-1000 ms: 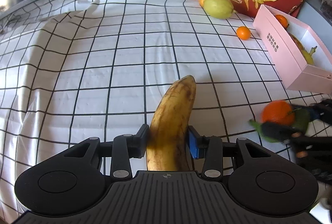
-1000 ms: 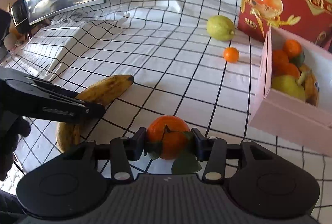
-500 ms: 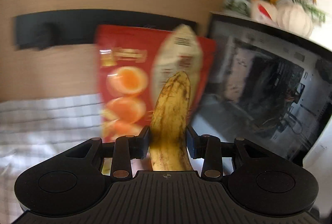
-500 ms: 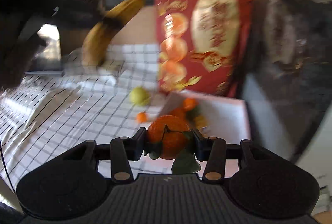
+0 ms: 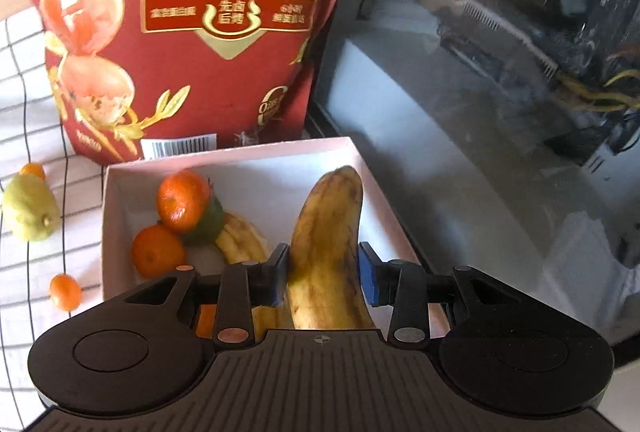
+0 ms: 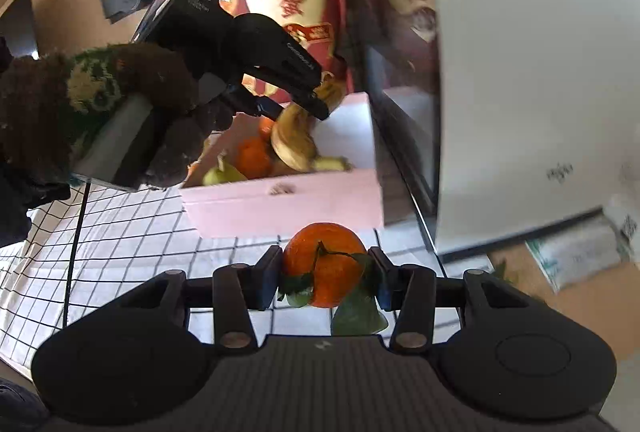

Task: Organize fruits
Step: 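Lower the banana into the pink box and open the left tool while the right carries the tangerine, then lower the leafy tangerine into the pink box and open the right tool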

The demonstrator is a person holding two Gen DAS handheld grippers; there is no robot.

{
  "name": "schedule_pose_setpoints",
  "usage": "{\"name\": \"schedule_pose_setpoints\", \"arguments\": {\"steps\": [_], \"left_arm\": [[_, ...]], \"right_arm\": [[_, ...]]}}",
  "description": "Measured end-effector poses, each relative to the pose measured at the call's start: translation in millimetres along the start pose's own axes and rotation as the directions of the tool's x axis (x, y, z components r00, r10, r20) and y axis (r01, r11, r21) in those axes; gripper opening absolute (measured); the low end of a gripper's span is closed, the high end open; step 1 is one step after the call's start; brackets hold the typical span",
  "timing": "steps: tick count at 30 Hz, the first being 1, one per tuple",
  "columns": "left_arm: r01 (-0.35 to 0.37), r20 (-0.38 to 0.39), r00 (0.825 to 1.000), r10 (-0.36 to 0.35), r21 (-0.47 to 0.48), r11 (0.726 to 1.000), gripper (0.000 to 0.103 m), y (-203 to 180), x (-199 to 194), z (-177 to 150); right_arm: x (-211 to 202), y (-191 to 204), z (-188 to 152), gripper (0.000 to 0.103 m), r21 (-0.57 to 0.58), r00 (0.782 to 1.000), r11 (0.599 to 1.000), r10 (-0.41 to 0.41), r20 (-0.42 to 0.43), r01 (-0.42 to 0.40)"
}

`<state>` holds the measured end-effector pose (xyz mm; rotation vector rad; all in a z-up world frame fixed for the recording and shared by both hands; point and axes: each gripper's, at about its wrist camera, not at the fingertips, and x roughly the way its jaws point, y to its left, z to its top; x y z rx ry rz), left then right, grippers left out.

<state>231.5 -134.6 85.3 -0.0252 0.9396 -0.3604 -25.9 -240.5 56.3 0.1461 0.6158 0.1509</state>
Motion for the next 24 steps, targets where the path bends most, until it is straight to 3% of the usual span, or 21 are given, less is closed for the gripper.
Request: {"name": "schedule_pose_setpoints", "arguments": {"steps": [4, 7, 9, 12, 16, 20, 24], "left_arm": [[-0.048, 0.003, 0.999, 0.048, 0.049, 0.998, 0.041, -7, 16, -3], [0.001, -0.1, 0.995, 0.004, 0.044, 0.999, 0.041, -11, 27, -9], [0.011, -0.129, 0.992, -0.001, 0.071, 0.997, 0.041, -13, 32, -14], [0.054, -0.181, 0.982, -0.056, -0.017, 0.998, 0.041, 4, 43, -12], [0.112, -0.073, 0.99, -0.117, -0.07, 0.991, 0.04, 18, 18, -6], [0.177, 0.05, 0.984, -0.173, -0.097, 0.979, 0.04, 31, -36, -8], [0.146, 0.128, 0.983, -0.135, -0.085, 0.986, 0.04, 55, -90, -40]], "right_arm": [[6, -7, -4, 0.046, 0.017, 1.0, 1.0, 0.0, -0.008, 0.0], [5, -7, -9, 0.046, 0.023, 1.0, 1.0, 0.005, -0.016, -0.005], [7, -8, -11, 0.046, 0.027, 1.0, 1.0, 0.008, -0.024, -0.007], [10, -8, -12, 0.046, 0.03, 0.999, 1.0, 0.006, -0.033, -0.005], [12, -7, -9, 0.046, 0.025, 0.999, 1.0, 0.003, -0.035, -0.002], [16, -3, -2, 0.046, 0.017, 0.999, 1.0, 0.004, -0.038, -0.003], [21, 11, 16, 0.046, -0.036, 1.0, 0.999, 0.018, -0.014, -0.019]]}}
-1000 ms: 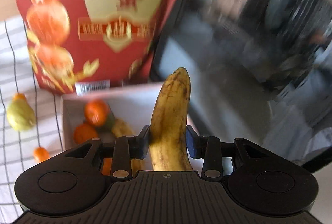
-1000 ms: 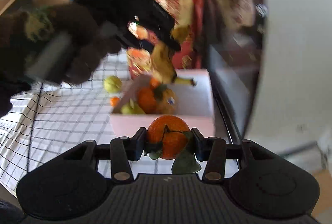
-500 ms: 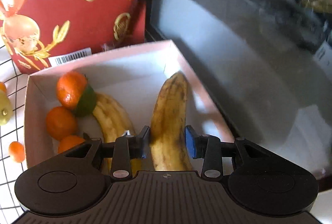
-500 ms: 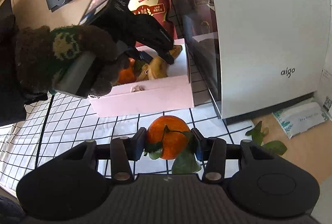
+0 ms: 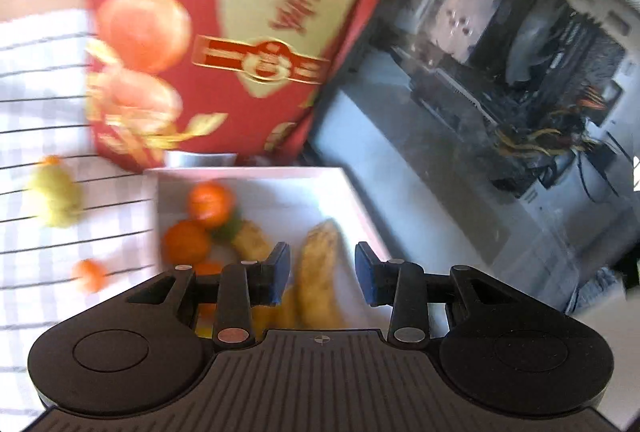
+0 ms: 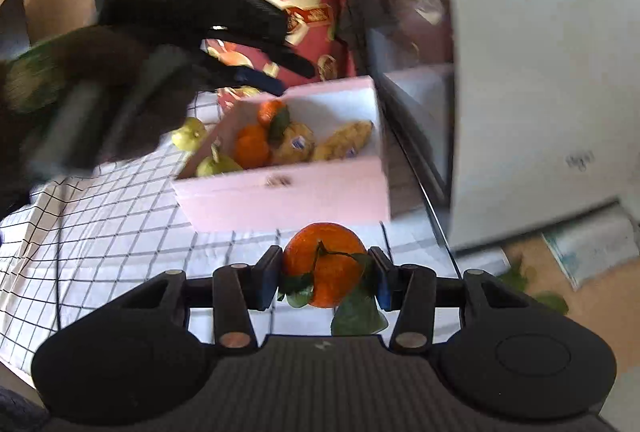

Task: Organize fruits
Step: 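Lower the leafy tangerine into the pink box and open the right tool, then grasp the yellow-green pear with the right tool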

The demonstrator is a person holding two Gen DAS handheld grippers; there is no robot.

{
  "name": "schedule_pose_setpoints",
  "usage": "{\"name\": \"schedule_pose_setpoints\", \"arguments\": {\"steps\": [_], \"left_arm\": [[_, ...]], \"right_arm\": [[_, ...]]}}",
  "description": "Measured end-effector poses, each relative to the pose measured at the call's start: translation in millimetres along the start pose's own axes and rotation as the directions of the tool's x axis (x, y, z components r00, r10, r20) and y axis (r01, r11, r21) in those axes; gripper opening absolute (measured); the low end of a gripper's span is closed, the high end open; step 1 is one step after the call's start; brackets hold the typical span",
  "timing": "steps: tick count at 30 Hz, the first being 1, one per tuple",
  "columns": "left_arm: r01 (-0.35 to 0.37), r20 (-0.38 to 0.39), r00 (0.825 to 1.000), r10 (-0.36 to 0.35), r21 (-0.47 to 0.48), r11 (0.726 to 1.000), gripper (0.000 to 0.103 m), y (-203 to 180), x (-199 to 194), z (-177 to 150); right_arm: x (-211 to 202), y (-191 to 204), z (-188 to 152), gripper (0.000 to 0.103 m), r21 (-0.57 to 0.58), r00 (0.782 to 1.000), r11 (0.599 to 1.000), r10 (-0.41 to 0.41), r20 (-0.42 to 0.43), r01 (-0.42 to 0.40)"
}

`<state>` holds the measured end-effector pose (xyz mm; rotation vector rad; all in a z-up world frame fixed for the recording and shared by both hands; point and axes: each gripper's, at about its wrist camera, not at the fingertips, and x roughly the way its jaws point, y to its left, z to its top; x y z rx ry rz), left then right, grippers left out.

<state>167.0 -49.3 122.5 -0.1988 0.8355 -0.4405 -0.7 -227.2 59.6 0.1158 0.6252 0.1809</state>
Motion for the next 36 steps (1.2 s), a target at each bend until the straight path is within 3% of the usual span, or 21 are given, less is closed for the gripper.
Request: {"name": "schedule_pose_setpoints", "arguments": {"steps": [2, 6, 11, 15, 18, 27, 32, 36], "left_arm": [[-0.041, 0.006, 0.999, 0.041, -0.002, 0.999, 0.04, 11, -20, -18], [-0.096, -0.027, 0.995, 0.096, -0.016, 0.995, 0.04, 33, -54, -57], [-0.127, -0.05, 0.991, 0.124, -0.069, 0.99, 0.04, 58, -73, -81], [-0.168, -0.041, 0.986, 0.164, -0.096, 0.981, 0.04, 78, -86, -90], [-0.199, -0.046, 0.98, 0.195, -0.116, 0.973, 0.04, 93, -91, -95], [-0.261, -0.046, 0.965, 0.257, -0.138, 0.956, 0.04, 118, -99, -98], [-0.265, -0.036, 0.964, 0.262, -0.178, 0.948, 0.04, 142, -114, -100], [-0.252, -0.03, 0.967, 0.252, -0.2, 0.947, 0.04, 157, -125, -107]], "right_arm": [[4, 9, 14, 0.046, -0.05, 1.0, 0.999, -0.012, 0.025, 0.013], [26, 24, 47, 0.046, -0.151, 0.99, 0.981, -0.111, 0.084, 0.122], [72, 29, 74, 0.046, -0.139, 0.974, 0.968, -0.195, 0.115, 0.21], [85, 32, 70, 0.056, -0.13, 0.968, 0.961, -0.234, 0.091, 0.245], [75, 42, 60, 0.064, -0.129, 0.974, 0.967, -0.21, 0.082, 0.219], [58, 97, 60, 0.064, -0.214, 0.996, 0.973, -0.08, 0.027, 0.084], [82, 131, 84, 0.064, -0.198, 0.999, 0.98, 0.023, -0.049, -0.032], [120, 159, 116, 0.064, -0.222, 0.987, 0.968, 0.092, -0.131, -0.12]]}}
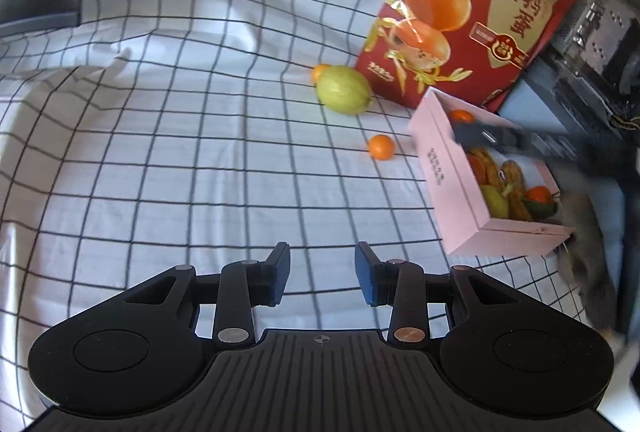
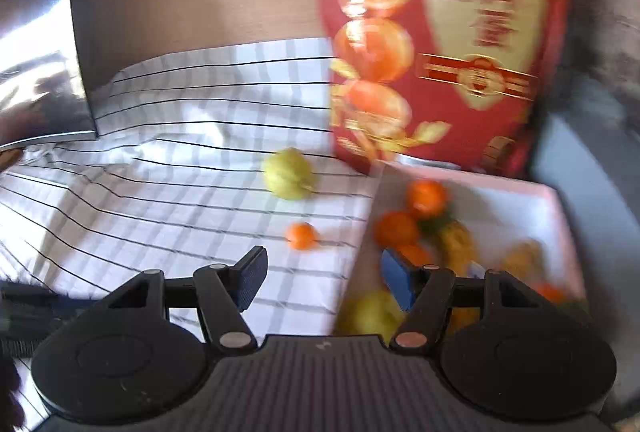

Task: Organize fruits
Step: 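Grasp the yellow-green pear with the right tool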

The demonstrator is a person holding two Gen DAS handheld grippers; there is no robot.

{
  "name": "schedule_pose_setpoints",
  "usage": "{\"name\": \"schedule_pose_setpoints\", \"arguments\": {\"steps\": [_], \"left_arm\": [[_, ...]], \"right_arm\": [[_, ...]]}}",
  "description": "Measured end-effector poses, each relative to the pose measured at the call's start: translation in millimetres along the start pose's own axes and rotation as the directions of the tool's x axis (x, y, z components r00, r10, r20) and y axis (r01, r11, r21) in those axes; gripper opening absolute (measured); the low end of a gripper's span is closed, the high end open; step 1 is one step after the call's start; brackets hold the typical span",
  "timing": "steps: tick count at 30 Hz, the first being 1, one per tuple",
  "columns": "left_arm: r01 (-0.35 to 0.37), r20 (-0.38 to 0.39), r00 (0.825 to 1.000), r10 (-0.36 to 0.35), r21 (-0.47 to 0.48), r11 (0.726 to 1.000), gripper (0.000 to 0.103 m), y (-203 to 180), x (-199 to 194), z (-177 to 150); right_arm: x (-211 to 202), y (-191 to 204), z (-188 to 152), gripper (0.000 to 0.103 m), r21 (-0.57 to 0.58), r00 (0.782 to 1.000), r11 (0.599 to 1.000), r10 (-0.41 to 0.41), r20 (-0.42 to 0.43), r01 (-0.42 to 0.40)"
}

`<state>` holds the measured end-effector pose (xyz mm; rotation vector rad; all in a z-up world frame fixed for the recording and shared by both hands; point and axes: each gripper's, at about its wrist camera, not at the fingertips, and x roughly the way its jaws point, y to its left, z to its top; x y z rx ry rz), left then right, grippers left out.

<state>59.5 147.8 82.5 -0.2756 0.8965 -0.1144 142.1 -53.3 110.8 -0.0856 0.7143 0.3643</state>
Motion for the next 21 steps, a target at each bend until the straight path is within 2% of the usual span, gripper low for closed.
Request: {"name": "schedule_pose_setpoints", "arguments": {"steps": [4, 8, 10, 11, 13, 15, 18, 20, 21], "left_arm": [[0.019, 0.012, 1.0, -0.018, -0.032, 0.999, 0.04, 21, -7, -6], [-0.014, 0.018, 1.0, 0.015, -0.075, 0.997, 0.04, 47, -15, -14], [-0.033, 0.019, 0.999, 0.036, -0.114, 0.993, 0.04, 60, -18, -18], [-0.044, 0.016, 0.999, 0.047, -0.137, 0.99, 0.04, 67, -20, -20], [-0.061, 0.017, 0.998, 0.064, -0.165, 0.984, 0.04, 78, -23, -24], [-0.078, 0.02, 0.996, 0.083, -0.191, 0.978, 0.04, 87, -26, -26], [-0.084, 0.02, 0.996, 0.09, -0.214, 0.973, 0.04, 94, -28, -27], [-0.081, 0.017, 0.996, 0.087, -0.212, 0.974, 0.04, 95, -27, -27], [-0.077, 0.015, 0.997, 0.082, -0.21, 0.975, 0.04, 94, -26, -27]], "right_arm": [[53, 27, 38, 0.067, -0.146, 0.996, 0.989, 0.0, -0.092, -0.013], [113, 47, 62, 0.068, -0.235, 0.987, 0.972, -0.014, -0.162, -0.025], [142, 54, 67, 0.068, -0.27, 0.981, 0.963, -0.044, -0.191, -0.01], [157, 56, 70, 0.068, -0.284, 0.977, 0.958, -0.083, -0.198, 0.024], [178, 56, 74, 0.068, -0.292, 0.97, 0.955, -0.125, -0.21, 0.059], [198, 50, 79, 0.068, -0.276, 0.956, 0.959, -0.137, -0.259, 0.062], [209, 41, 83, 0.068, -0.219, 0.948, 0.975, -0.104, -0.3, 0.038], [207, 42, 82, 0.059, -0.226, 0.949, 0.974, -0.096, -0.301, 0.026], [205, 45, 80, 0.058, -0.241, 0.947, 0.97, -0.102, -0.303, 0.028]]}}
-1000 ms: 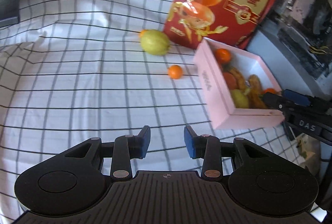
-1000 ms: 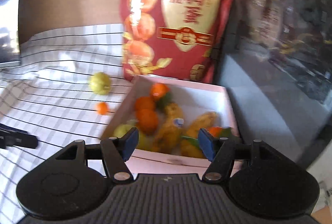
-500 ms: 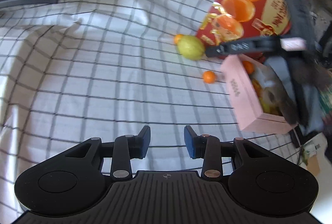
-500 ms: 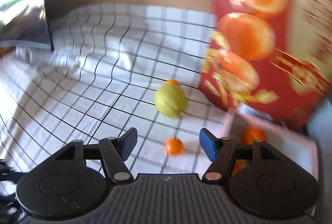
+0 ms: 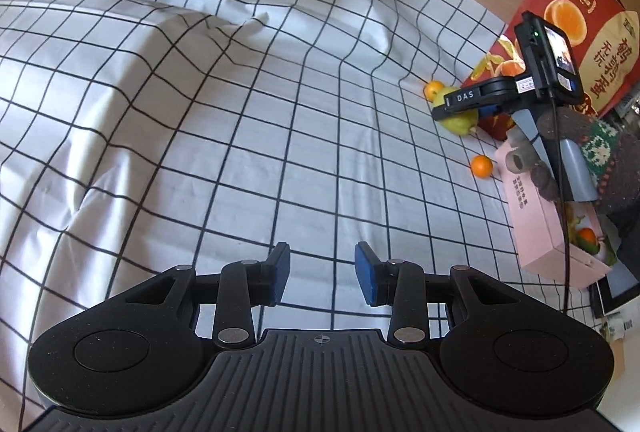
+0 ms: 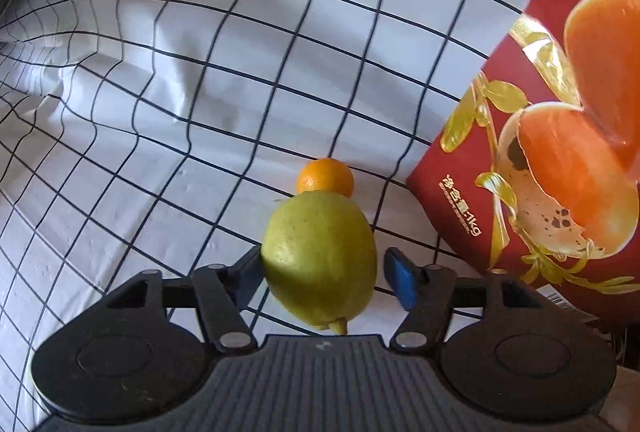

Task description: Organize fruits

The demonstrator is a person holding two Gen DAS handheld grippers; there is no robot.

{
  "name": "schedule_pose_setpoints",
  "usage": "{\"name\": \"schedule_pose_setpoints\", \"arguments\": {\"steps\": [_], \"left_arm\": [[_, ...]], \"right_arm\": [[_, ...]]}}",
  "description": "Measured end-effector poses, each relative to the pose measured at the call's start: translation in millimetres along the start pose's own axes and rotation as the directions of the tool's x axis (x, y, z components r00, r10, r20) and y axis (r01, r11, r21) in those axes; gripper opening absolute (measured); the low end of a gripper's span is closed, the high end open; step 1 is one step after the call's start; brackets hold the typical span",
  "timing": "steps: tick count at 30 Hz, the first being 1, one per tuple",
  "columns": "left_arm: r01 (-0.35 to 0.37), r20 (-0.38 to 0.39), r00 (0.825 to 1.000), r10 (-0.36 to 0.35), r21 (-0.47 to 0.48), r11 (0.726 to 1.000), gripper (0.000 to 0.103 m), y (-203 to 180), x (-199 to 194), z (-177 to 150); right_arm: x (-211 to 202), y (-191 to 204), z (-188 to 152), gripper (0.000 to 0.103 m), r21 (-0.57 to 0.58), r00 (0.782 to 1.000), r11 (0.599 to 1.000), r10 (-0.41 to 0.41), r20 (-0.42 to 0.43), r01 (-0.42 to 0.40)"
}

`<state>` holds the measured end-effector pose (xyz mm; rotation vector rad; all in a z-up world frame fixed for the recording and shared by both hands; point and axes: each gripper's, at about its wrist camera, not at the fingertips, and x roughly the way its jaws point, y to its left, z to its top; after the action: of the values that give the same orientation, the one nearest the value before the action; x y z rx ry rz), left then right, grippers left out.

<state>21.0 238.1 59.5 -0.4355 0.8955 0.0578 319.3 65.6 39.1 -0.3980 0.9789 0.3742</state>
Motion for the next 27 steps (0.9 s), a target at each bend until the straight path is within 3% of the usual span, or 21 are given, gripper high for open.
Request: {"name": "schedule_pose_setpoints", "arguments": {"steps": [2, 7, 11, 14, 23, 27], "left_arm": [[0.016, -0.005, 1.0, -0.016, 0.006, 1.0, 0.04, -3, 2, 1], [0.049, -0.015, 0.999, -0.049, 0.047, 0.998, 0.04, -18, 6, 2], [0.07, -0.021, 0.997, -0.068, 0.079, 0.994, 0.04, -30, 12, 2], [0.079, -0.027, 0.997, -0.077, 0.1, 0.992, 0.04, -37, 15, 4], [0.094, -0.02, 0.996, -0.092, 0.16, 0.983, 0.04, -55, 20, 17], [0.133, 0.013, 0.99, -0.142, 0.273, 0.953, 0.04, -80, 30, 38]], "right_arm": [[-4, 8, -5, 0.058, -0.036, 1.0, 0.999, 0.007, -0.005, -0.007], [-40, 27, -31, 0.058, -0.03, 0.992, 0.992, 0.122, 0.003, -0.122], [-91, 58, -72, 0.058, -0.106, 0.97, 0.966, 0.24, 0.043, -0.234], [-112, 75, -98, 0.058, -0.147, 0.958, 0.95, 0.284, 0.036, -0.276], [-127, 91, -176, 0.058, -0.153, 0.975, 0.964, 0.222, 0.012, -0.218], [-131, 86, -191, 0.058, -0.127, 0.975, 0.969, 0.219, 0.034, -0.213]]}}
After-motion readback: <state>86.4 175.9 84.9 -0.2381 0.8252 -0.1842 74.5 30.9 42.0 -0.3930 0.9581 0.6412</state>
